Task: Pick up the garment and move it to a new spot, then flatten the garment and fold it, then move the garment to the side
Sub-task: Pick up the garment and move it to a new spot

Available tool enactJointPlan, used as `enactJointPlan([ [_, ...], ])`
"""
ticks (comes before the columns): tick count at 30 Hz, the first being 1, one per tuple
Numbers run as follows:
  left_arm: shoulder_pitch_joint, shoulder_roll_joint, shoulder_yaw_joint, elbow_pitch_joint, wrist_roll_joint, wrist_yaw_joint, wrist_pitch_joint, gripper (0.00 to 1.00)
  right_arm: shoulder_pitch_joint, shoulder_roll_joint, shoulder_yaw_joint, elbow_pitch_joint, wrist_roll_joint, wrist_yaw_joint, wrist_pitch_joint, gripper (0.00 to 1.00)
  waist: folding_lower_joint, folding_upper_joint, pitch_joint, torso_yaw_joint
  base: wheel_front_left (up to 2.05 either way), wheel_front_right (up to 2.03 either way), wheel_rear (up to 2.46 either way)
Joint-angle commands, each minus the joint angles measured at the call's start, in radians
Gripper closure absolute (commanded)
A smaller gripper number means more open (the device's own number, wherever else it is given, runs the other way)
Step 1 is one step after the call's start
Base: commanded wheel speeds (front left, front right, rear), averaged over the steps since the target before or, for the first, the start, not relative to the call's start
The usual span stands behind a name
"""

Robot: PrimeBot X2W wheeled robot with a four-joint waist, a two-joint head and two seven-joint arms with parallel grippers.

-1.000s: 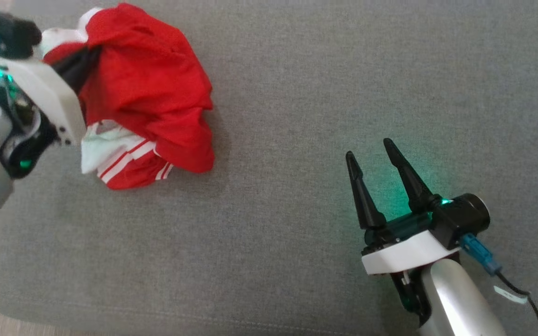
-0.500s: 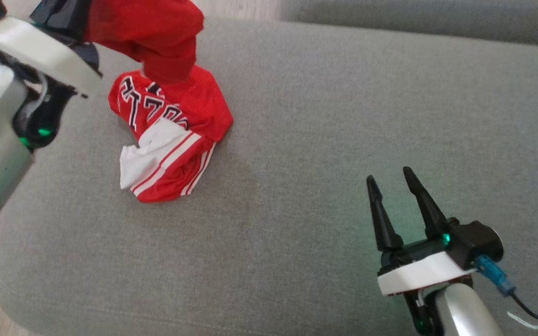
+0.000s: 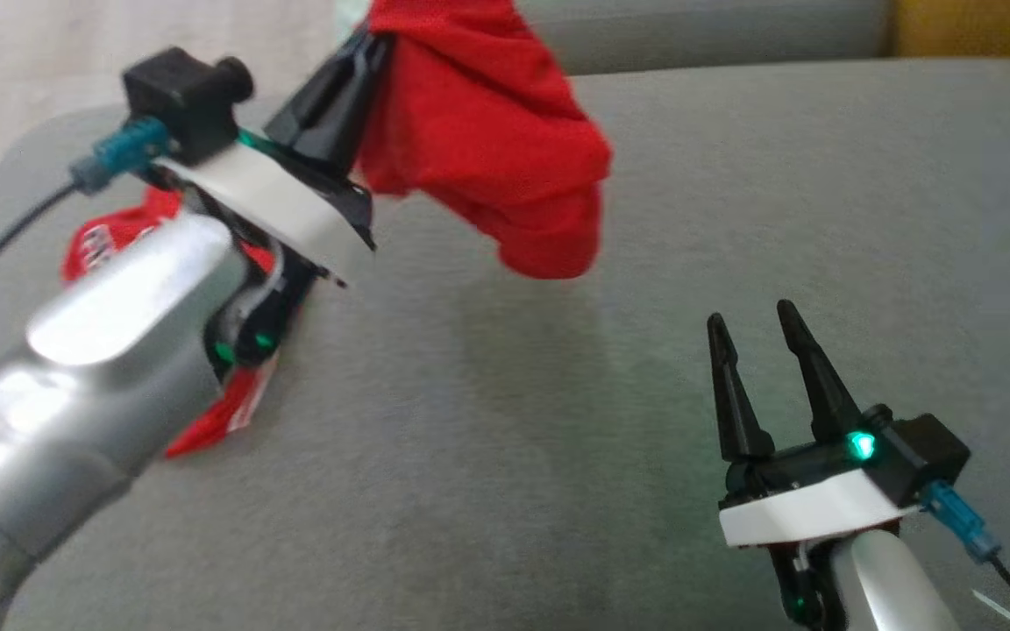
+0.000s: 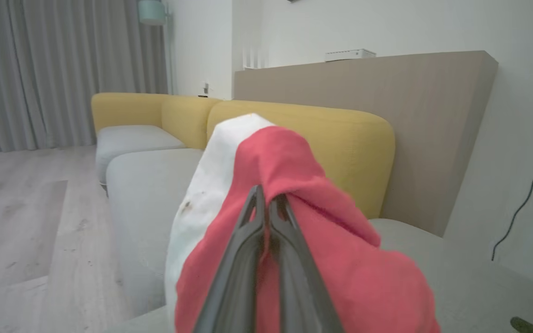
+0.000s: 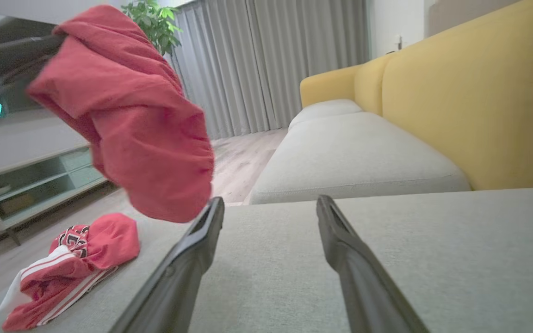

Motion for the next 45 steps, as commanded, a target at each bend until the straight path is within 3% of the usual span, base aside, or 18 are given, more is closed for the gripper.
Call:
enactJointPlan([
  [1,-0.035,0.013,0.039,-0.028,0.017,0.018,-0.016,1.0,-0.02,0.007,0.03,-0.051,0.012,0.008,-0.011,0.0,0.0001,-0.0001,0.024,-0.116,0.0,0.0,0.0],
  [11,0.003,-0.07,-0.014,-0.003,0.09,0.066,-0.026,1.0,-0.009,0.007,0.063,-0.126,0.048,0.008,-0.011,0.0,0.0001,-0.0001,0.107,-0.335,0.0,0.0,0.0],
  [17,0.033,-0.116,-0.049,0.063,0.122,0.063,-0.018,1.0,0.0,0.007,0.071,-0.152,0.064,0.008,-0.011,0.0,0.0001,-0.0001,0.145,-0.394,0.0,0.0,0.0],
  [18,0.036,-0.124,-0.054,0.08,0.133,0.061,-0.017,0.87,0.0,0.007,0.071,-0.156,0.067,0.008,-0.011,0.0,0.0001,-0.0001,0.152,-0.4,0.0,0.0,0.0],
  [19,0.04,-0.132,-0.059,0.097,0.145,0.058,-0.017,0.24,0.0,0.007,0.072,-0.16,0.069,0.008,-0.011,0.0,0.0001,-0.0001,0.157,-0.404,0.0,0.0,0.0],
  [20,0.048,-0.147,-0.065,0.132,0.161,0.052,-0.019,0.0,0.001,0.007,0.071,-0.167,0.071,0.008,-0.011,0.0,0.0001,-0.0001,0.163,-0.405,0.0,0.0,0.0],
  [24,0.054,-0.171,-0.063,0.182,0.178,0.038,-0.028,0.0,0.0,0.007,0.054,-0.17,0.07,0.008,-0.011,0.0,0.0001,-0.0001,0.161,-0.369,0.0,0.0,0.0],
  [30,0.064,-0.179,-0.028,0.202,0.221,0.027,-0.037,0.0,-0.011,0.007,0.023,-0.155,0.041,0.008,-0.011,0.0,0.0001,-0.0001,0.116,-0.245,0.0,0.0,0.0],
  [37,0.18,-0.117,0.139,0.076,0.375,0.106,-0.039,0.0,-0.015,0.007,-0.035,-0.126,-0.003,0.008,-0.011,0.0,0.0001,-0.0001,0.039,-0.077,0.0,0.0,0.0],
  [45,0.489,-0.035,0.326,-0.101,0.495,0.193,-0.039,0.0,0.025,0.007,-0.086,-0.1,-0.032,0.008,-0.011,0.0,0.0001,-0.0001,-0.036,0.059,0.0,0.0,0.0],
])
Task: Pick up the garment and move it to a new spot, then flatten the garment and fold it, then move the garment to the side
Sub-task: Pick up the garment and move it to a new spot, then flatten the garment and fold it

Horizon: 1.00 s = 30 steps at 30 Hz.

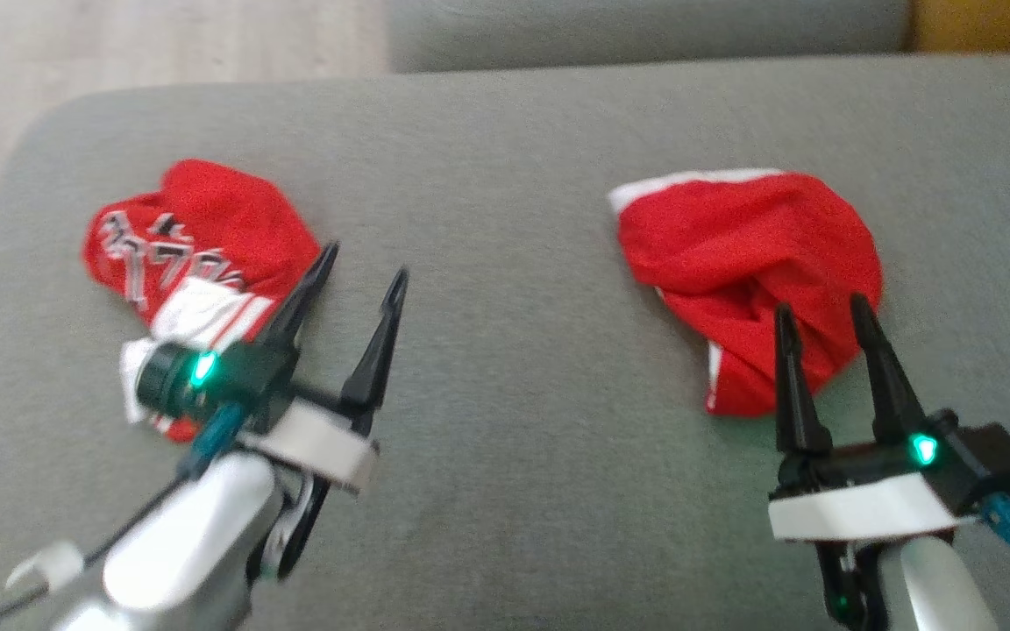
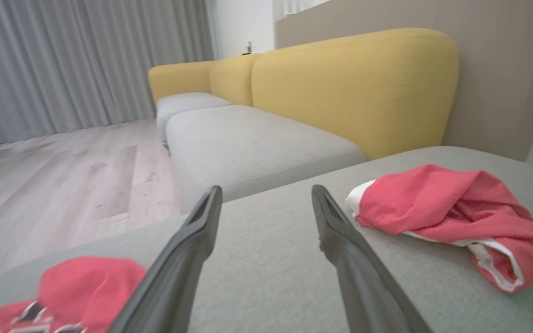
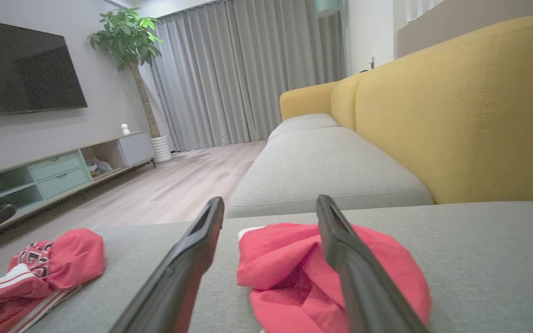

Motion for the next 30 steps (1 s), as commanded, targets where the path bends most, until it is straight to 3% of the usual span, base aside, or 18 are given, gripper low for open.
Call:
enactJointPlan([
  [1,-0.014,0.026,0.071,-0.042,0.006,0.013,-0.006,0.0,0.001,0.004,0.016,-0.025,-0.004,0.008,-0.006,0.0,0.0001,-0.0001,-0.058,0.065,0.0,0.0,0.0],
  [5,0.14,0.005,0.158,-0.088,0.005,0.037,-0.006,0.0,0.037,0.004,-0.003,-0.015,-0.004,0.008,-0.006,0.0,0.0001,-0.0001,-0.09,0.101,0.0,0.0,0.0],
  [11,0.292,-0.044,0.261,-0.153,0.114,0.041,-0.006,0.0,0.086,0.004,-0.014,-0.001,0.001,0.008,-0.006,0.0,0.0001,-0.0001,-0.113,0.12,0.0,0.0,0.0],
  [14,0.36,-0.086,0.322,-0.182,0.18,0.011,-0.006,0.0,0.098,0.004,-0.011,0.007,-0.002,0.008,-0.006,0.0,0.0001,-0.0001,-0.118,0.116,0.0,0.0,0.0],
  [23,0.404,-0.143,0.399,-0.156,0.249,-0.071,-0.006,0.0,0.09,0.004,-0.01,0.027,-0.022,0.008,-0.006,0.0,0.0001,-0.0001,-0.109,0.119,0.0,0.0,0.0],
  [30,0.387,-0.177,0.431,-0.117,0.285,-0.136,-0.006,0.0,-0.03,0.004,-0.059,0.191,-0.182,0.008,0.042,0.0,0.0001,-0.0001,-0.058,0.144,0.0,0.0,0.0],
])
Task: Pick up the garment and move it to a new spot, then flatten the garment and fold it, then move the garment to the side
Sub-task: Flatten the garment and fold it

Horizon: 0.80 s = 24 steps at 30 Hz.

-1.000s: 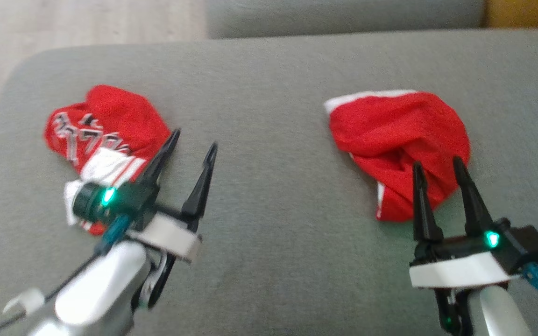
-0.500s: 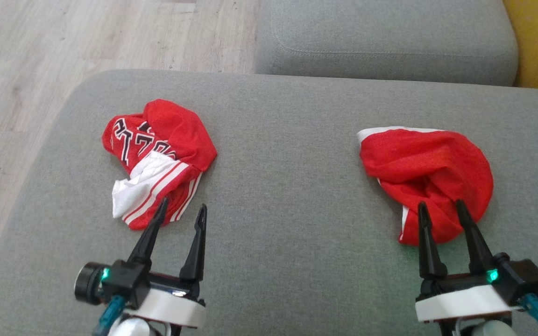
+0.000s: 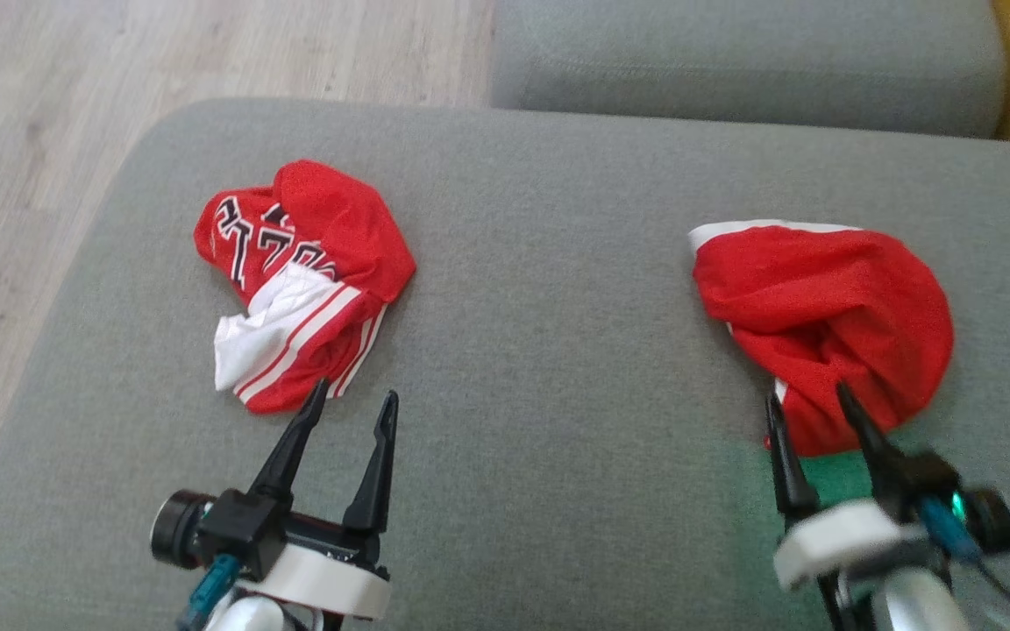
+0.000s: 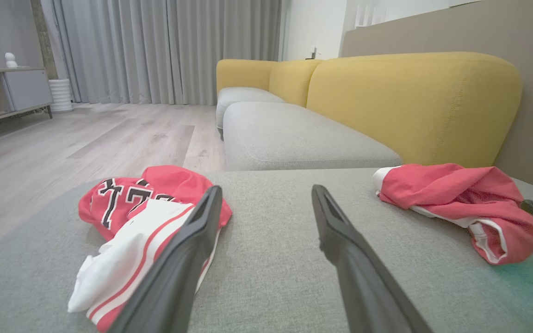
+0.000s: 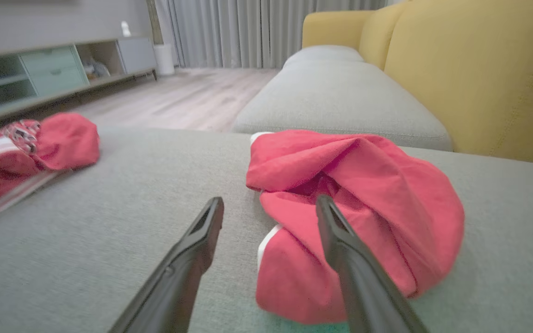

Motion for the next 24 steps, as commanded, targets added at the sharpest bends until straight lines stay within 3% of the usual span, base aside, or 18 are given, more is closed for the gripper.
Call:
enactJointPlan([
  [1,-0.053,-0.001,0.052,-0.02,0.009,-0.011,-0.006,0.0,-0.1,-0.003,0.014,-0.006,-0.048,0.008,0.024,0.0,0.0,0.0,0.02,0.014,0.0,0.0,0.0],
  [10,-0.088,-0.057,0.089,0.016,0.046,-0.084,-0.006,0.0,-0.292,-0.003,-0.071,0.175,-0.319,0.008,0.236,0.0,0.0,0.0,0.092,0.059,0.0,0.0,0.0],
  [15,-0.098,-0.085,0.115,0.033,0.064,-0.117,-0.006,0.0,-0.329,-0.003,-0.113,0.245,-0.359,0.008,0.335,0.0,0.0,0.0,0.109,0.078,0.0,0.0,0.0],
  [16,-0.098,-0.089,0.12,0.036,0.069,-0.123,-0.006,0.0,-0.332,-0.003,-0.111,0.26,-0.349,0.008,0.343,0.09,0.0,0.0,0.111,0.081,0.0,0.0,0.0],
  [17,-0.099,-0.093,0.125,0.039,0.073,-0.129,-0.006,0.0,-0.335,-0.003,-0.103,0.273,-0.337,0.008,0.343,1.0,0.0,0.0,0.111,0.084,0.0,0.0,0.0],
  [24,-0.087,-0.122,0.154,0.074,0.093,-0.156,-0.006,0.0,-0.389,-0.003,0.015,0.303,-0.167,0.008,0.215,1.0,0.0,0.0,0.067,0.098,0.0,0.0,0.0],
])
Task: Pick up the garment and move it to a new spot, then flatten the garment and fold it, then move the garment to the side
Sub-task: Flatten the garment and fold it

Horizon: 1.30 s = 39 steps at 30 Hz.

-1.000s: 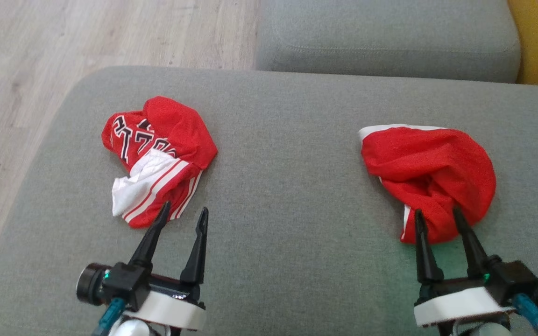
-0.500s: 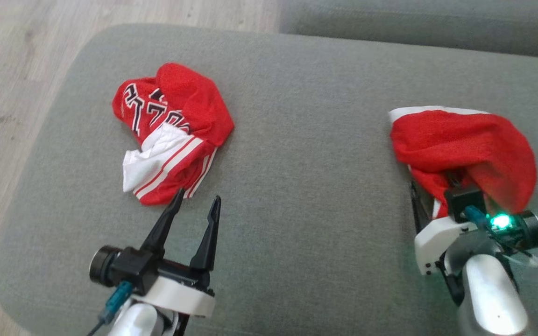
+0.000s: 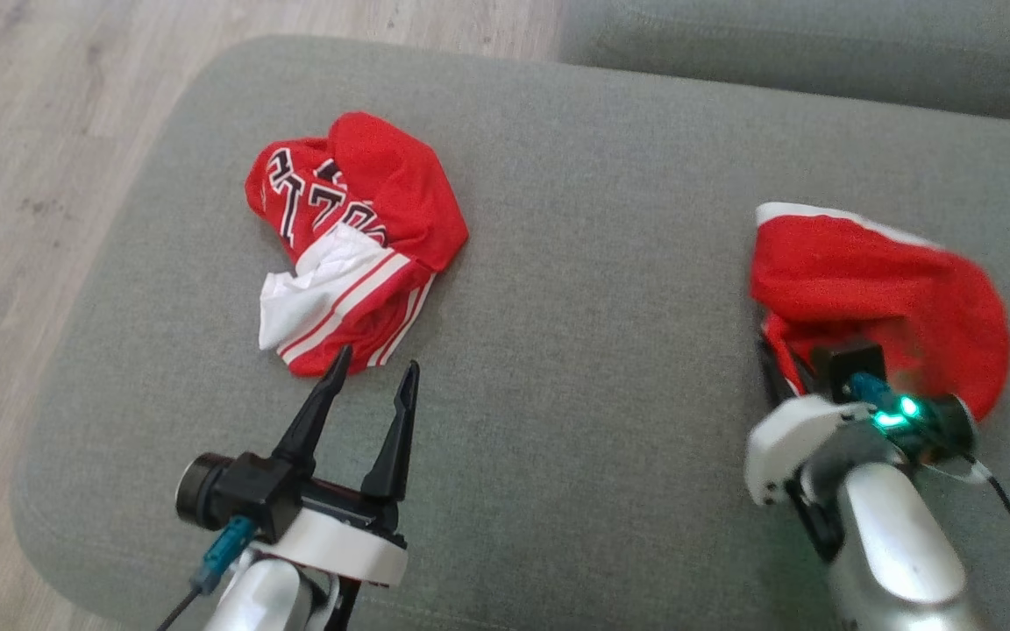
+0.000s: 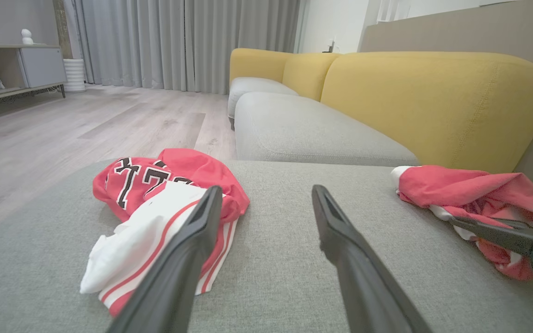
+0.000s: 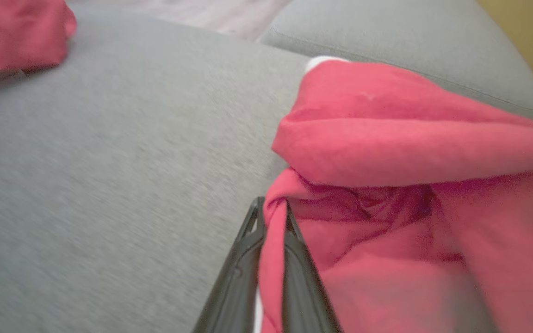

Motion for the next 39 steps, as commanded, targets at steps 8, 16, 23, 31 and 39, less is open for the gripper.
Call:
enactJointPlan([
  [8,0.005,-0.015,0.059,-0.005,0.038,-0.007,-0.006,0.0,-0.224,0.006,0.159,-0.079,0.344,0.008,-0.162,1.0,0.0,0.0,-0.083,0.008,0.0,0.0,0.0],
  [16,0.043,-0.017,0.085,-0.018,0.061,-0.001,-0.006,0.0,-0.241,0.006,0.049,-0.117,0.479,0.008,-0.266,1.0,0.0,0.0,-0.11,-0.026,0.0,0.0,0.0],
  [23,0.033,-0.02,0.104,-0.033,0.066,-0.009,-0.006,0.0,0.022,0.006,-0.018,-0.131,0.469,0.008,-0.276,1.0,0.0,0.0,-0.077,-0.074,0.0,0.0,0.0],
  [31,0.027,-0.027,0.118,-0.027,0.072,-0.018,-0.006,0.0,0.132,0.006,-0.238,-0.125,0.379,0.008,-0.28,0.0,0.0,0.0,-0.071,-0.134,0.0,0.0,0.0],
  [39,0.021,-0.041,0.121,-0.021,0.079,-0.025,-0.006,0.0,0.139,0.006,-0.179,-0.277,0.312,0.008,-0.28,0.0,0.0,0.0,-0.089,-0.152,0.0,0.0,0.0],
])
